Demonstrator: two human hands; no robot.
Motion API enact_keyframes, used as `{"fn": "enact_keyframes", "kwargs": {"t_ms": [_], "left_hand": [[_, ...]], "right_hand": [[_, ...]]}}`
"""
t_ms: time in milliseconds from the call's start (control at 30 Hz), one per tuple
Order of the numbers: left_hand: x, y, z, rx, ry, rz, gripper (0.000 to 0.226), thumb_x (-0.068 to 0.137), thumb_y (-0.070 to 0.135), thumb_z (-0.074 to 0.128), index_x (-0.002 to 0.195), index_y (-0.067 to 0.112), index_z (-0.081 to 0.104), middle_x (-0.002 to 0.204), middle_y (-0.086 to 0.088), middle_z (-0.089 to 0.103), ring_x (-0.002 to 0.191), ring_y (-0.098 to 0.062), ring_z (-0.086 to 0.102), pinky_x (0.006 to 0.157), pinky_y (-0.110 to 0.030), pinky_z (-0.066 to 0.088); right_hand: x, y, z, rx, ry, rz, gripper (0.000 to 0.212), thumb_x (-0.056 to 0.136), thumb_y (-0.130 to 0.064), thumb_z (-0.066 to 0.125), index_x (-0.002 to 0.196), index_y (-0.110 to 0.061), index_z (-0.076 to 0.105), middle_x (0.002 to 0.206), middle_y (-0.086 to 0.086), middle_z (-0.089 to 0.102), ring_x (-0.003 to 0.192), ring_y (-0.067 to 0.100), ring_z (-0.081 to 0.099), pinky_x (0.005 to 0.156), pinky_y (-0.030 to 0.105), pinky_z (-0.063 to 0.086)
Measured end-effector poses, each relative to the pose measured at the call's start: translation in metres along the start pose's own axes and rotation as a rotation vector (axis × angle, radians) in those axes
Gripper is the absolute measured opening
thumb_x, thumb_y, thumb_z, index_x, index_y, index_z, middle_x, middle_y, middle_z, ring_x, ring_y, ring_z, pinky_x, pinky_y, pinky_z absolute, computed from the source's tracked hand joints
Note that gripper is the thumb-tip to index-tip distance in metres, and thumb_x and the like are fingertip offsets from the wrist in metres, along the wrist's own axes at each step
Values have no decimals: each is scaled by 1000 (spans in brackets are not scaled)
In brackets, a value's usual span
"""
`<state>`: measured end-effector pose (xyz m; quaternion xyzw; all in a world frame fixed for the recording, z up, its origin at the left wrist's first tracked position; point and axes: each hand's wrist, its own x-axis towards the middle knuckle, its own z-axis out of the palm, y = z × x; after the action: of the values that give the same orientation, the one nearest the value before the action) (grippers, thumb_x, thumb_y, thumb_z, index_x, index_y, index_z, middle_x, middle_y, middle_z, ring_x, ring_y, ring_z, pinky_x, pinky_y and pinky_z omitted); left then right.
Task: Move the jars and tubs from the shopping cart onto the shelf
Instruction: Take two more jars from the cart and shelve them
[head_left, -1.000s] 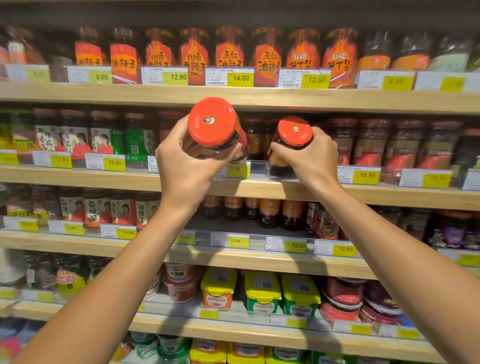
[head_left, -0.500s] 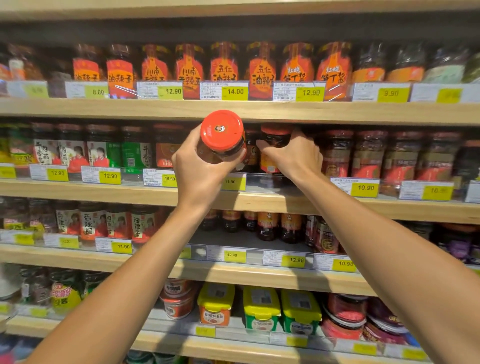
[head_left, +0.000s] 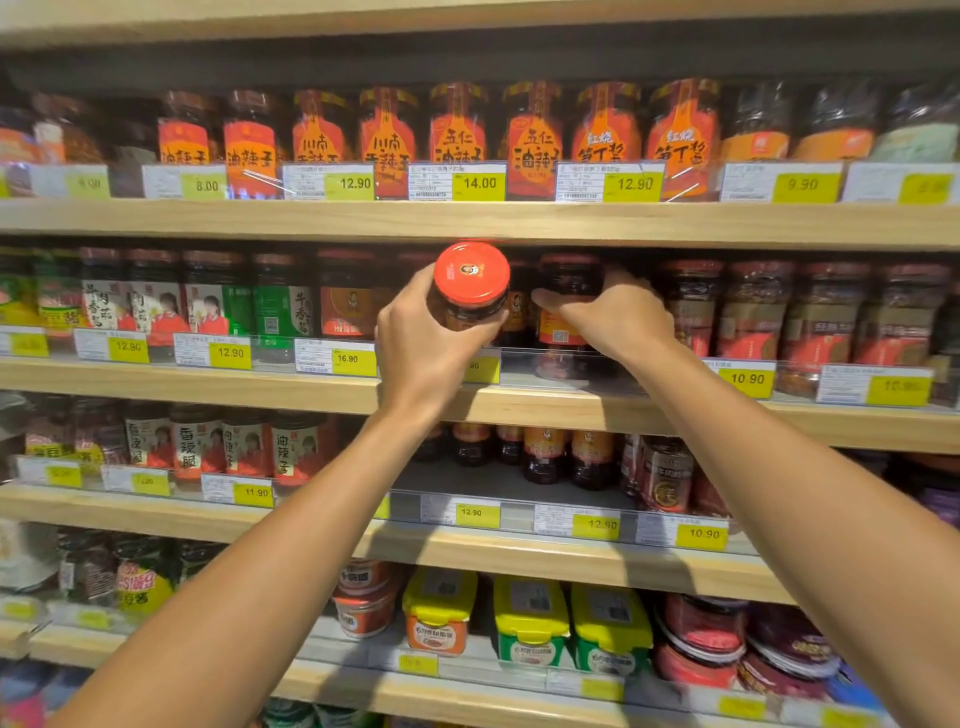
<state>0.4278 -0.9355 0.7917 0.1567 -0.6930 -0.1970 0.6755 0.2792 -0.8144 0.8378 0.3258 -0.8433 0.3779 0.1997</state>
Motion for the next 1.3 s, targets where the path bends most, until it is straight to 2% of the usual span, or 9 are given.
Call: {"fn": "enact_keyframes", "kwargs": {"t_ms": [200,300,400,567,667,800,933,1100,1300], "left_hand": [[-4,5,16,108,-32,-61,55,65,59,83,105,25,68,98,9,74,86,-7,60,74,-24,46],[3,8,25,227,-59,-110,59,65,68,77,99,21,66,96,3,74,88,-17,64,68,-28,40],[13,14,30,315,-105,-135,59,68,66,75,97,16,66,97,-5,74,96,-28,67,66,-31,39],[26,24,33,463,-185,-126,58,71,68,72,83,12,61,94,-10,71,92,-33,67,66,-36,43],[33,29,35,521,-235,-125,62,72,74,68,77,13,56,95,-13,71,96,-35,66,76,-42,50],[32,30,35,629,-273,-86,73,79,77,58,92,5,66,101,-15,70,101,-37,64,77,-41,44],[23,31,29,673,-321,-33,64,88,67,55,102,5,64,107,-16,68,104,-38,62,73,-40,39],[-5,30,-5,604,-333,20,76,91,68,46,146,15,42,136,-9,61,123,-33,58,90,-44,50],[-42,19,-66,370,-408,263,53,96,48,55,143,25,47,144,9,52,131,-12,48,102,-32,43]], "right_hand": [[-3,15,-7,-19,2,-63,72,69,-77,67,103,-13,66,100,8,71,96,33,66,83,46,56],[-8,17,-13,-30,35,-75,68,72,-76,67,92,-11,65,90,7,70,88,33,66,77,46,56],[-16,20,-18,-15,51,-105,77,70,-80,65,103,-10,64,99,7,70,96,32,65,80,47,56],[-30,28,-25,-4,77,-167,82,74,-78,63,126,-16,55,111,-2,68,106,26,64,84,46,54],[-36,33,-28,5,72,-202,87,74,-78,61,137,-18,48,113,-5,68,106,23,65,86,47,55],[-43,38,-30,16,48,-218,87,76,-75,62,141,-20,45,116,-5,67,111,23,63,89,49,54],[-52,42,-32,21,54,-217,89,74,-79,60,143,-24,44,123,-7,66,115,22,62,91,48,53],[-75,45,-37,47,71,-293,81,82,-71,62,146,-26,43,134,-8,61,126,17,55,100,44,48],[-115,52,-45,54,57,-377,68,89,-62,59,146,-31,43,143,-14,53,133,10,45,107,37,43]]}}
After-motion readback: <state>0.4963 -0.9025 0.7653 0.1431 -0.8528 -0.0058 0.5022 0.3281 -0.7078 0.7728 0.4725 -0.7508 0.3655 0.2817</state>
